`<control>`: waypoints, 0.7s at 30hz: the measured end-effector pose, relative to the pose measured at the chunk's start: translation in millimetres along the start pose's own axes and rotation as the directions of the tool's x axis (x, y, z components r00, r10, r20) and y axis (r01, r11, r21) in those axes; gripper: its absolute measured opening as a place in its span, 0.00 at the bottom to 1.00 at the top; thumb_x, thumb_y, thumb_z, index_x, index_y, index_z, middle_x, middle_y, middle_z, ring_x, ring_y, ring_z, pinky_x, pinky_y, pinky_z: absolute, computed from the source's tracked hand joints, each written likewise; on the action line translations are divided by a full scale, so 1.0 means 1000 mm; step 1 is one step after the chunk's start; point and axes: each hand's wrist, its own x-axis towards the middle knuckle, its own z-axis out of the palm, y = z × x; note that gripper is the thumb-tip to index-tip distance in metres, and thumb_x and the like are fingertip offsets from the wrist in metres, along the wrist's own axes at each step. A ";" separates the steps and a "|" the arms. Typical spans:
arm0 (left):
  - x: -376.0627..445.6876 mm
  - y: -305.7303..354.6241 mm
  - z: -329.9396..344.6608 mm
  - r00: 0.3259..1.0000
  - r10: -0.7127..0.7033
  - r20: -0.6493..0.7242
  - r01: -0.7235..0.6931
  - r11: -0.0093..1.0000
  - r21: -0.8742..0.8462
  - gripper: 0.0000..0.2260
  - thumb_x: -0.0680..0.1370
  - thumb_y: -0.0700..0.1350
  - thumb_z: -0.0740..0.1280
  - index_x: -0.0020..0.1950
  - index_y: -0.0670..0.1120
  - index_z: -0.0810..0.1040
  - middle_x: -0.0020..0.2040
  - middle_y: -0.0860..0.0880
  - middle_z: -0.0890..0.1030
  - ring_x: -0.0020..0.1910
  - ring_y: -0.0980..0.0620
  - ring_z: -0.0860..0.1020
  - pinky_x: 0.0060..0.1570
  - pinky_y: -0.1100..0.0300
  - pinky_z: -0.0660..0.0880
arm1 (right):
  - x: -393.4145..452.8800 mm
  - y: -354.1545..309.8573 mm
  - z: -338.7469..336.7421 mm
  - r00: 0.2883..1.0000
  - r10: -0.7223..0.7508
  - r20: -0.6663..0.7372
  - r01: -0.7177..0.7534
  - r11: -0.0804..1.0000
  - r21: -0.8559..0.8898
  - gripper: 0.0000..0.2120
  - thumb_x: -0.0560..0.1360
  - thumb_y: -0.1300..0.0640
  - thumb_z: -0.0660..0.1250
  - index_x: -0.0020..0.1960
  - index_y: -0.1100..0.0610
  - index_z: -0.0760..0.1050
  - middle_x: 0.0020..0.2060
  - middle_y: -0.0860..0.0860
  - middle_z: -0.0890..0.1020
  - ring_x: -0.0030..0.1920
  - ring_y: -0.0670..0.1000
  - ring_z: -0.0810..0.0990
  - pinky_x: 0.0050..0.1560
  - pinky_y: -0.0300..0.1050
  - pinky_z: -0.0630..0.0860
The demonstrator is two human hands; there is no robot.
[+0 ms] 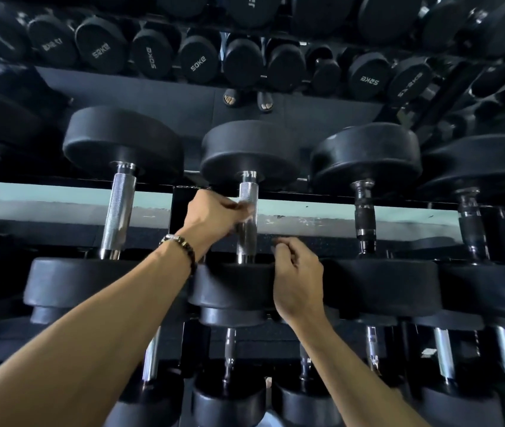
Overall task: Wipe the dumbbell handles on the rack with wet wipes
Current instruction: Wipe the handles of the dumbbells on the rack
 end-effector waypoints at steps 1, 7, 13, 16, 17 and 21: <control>0.006 0.005 0.002 0.999 0.013 -0.039 -0.014 1.000 -0.024 0.11 0.68 0.53 0.80 0.37 0.46 0.86 0.31 0.49 0.83 0.30 0.54 0.78 0.45 0.49 0.83 | 0.001 0.000 -0.001 1.000 0.010 0.008 -0.010 1.000 -0.001 0.19 0.75 0.44 0.54 0.50 0.52 0.80 0.45 0.48 0.82 0.48 0.49 0.80 0.53 0.58 0.79; 0.019 0.017 0.008 0.992 0.033 -0.123 -0.030 0.999 0.031 0.15 0.69 0.56 0.79 0.34 0.46 0.83 0.35 0.49 0.84 0.39 0.48 0.84 0.45 0.52 0.83 | 0.002 0.004 0.000 1.000 0.016 0.015 -0.017 1.000 0.023 0.16 0.76 0.47 0.55 0.50 0.51 0.80 0.48 0.48 0.83 0.52 0.47 0.80 0.57 0.52 0.78; 0.011 0.014 0.008 0.987 0.077 -0.138 -0.062 0.991 0.115 0.17 0.67 0.58 0.79 0.35 0.45 0.85 0.32 0.50 0.82 0.35 0.51 0.82 0.42 0.53 0.83 | 0.002 0.003 0.000 1.000 0.002 0.007 -0.002 1.000 0.011 0.19 0.74 0.44 0.54 0.50 0.51 0.80 0.46 0.49 0.83 0.48 0.48 0.80 0.50 0.49 0.77; 0.014 0.027 0.016 0.975 0.067 -0.211 -0.055 0.996 0.065 0.14 0.69 0.58 0.78 0.35 0.48 0.82 0.36 0.51 0.82 0.37 0.53 0.79 0.39 0.61 0.77 | 0.001 0.000 -0.002 1.000 0.007 0.010 -0.008 1.000 0.005 0.19 0.75 0.45 0.55 0.52 0.52 0.80 0.48 0.47 0.83 0.51 0.46 0.80 0.54 0.49 0.77; 0.014 0.027 0.017 0.976 0.050 -0.211 -0.038 0.998 0.058 0.15 0.69 0.58 0.77 0.36 0.48 0.83 0.36 0.51 0.82 0.36 0.54 0.79 0.37 0.63 0.76 | 0.001 0.000 -0.002 1.000 0.007 0.009 -0.007 1.000 0.002 0.19 0.75 0.45 0.55 0.52 0.52 0.80 0.48 0.47 0.83 0.51 0.46 0.80 0.54 0.49 0.77; -0.001 0.014 0.010 0.996 0.047 -0.079 -0.027 0.973 0.231 0.20 0.71 0.60 0.75 0.35 0.43 0.82 0.33 0.48 0.82 0.31 0.52 0.80 0.31 0.61 0.77 | 0.002 0.002 0.000 1.000 -0.002 -0.014 0.003 1.000 0.006 0.18 0.74 0.44 0.55 0.48 0.52 0.80 0.44 0.48 0.82 0.47 0.48 0.80 0.51 0.52 0.77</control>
